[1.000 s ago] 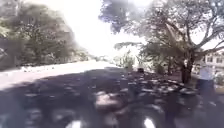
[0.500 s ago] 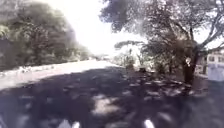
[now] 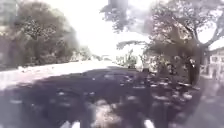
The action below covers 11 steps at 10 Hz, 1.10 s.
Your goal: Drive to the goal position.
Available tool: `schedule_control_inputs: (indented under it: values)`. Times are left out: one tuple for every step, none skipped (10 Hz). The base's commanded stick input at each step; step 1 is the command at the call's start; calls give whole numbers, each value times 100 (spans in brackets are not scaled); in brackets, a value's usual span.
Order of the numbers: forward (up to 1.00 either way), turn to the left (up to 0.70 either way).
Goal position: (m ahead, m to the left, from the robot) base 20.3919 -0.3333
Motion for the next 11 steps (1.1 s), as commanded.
schedule_control_inputs:
  values:
    - [50, 0]
    - [50, 0]
    - [50, 0]
    - [50, 0]
    - [50, 0]
    - [50, 0]
    - [50, 0]
    - [50, 0]
    - [50, 0]
    - [50, 0]
    - [50, 0]
